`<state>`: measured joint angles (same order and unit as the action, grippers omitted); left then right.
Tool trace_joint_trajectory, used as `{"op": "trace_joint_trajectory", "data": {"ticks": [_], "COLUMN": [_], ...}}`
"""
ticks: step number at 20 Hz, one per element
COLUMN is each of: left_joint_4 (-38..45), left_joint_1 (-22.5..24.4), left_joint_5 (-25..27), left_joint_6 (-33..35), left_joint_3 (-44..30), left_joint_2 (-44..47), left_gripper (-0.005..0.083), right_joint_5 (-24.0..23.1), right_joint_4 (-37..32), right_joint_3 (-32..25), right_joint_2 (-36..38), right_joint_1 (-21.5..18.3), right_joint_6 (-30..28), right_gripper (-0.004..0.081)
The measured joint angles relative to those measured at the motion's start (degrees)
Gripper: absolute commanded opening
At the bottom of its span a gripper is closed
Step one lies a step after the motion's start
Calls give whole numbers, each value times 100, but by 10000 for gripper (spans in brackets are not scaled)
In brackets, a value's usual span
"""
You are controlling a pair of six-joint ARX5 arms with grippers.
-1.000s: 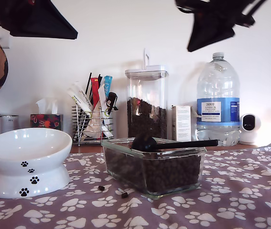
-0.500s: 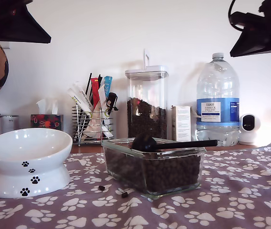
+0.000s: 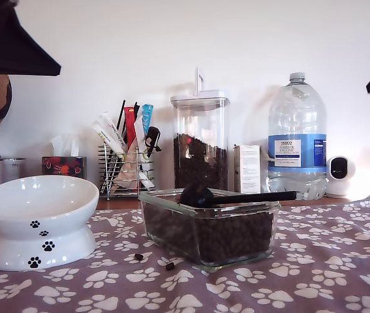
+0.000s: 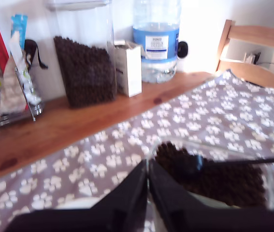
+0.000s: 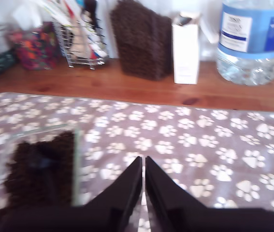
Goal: Measure one spoon of cat food and pour it into the food bowl
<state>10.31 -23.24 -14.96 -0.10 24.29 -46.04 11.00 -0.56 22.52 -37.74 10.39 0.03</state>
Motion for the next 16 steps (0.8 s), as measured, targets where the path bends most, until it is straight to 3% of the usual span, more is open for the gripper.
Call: {"op": "trace_joint_trajectory", "data": {"ticks": [6, 16], "left_joint_4": [-1185, -2306], "left_joint_1": [-481, -487], "left_joint_5": [-2, 2], "left_joint_6": [7, 7], "left_joint_3": [0, 0], "left_joint_2": [1056, 1178], "left_gripper": [-20, -20], "right_joint_5": [-4, -2], "right_joint_4": [1626, 3112], "right_joint_3": [2, 2], "right_joint_2": [1449, 1499], "right_joint_1": [208, 208], "right_joint_6": [-4, -4], "right_gripper": [-12, -12]}}
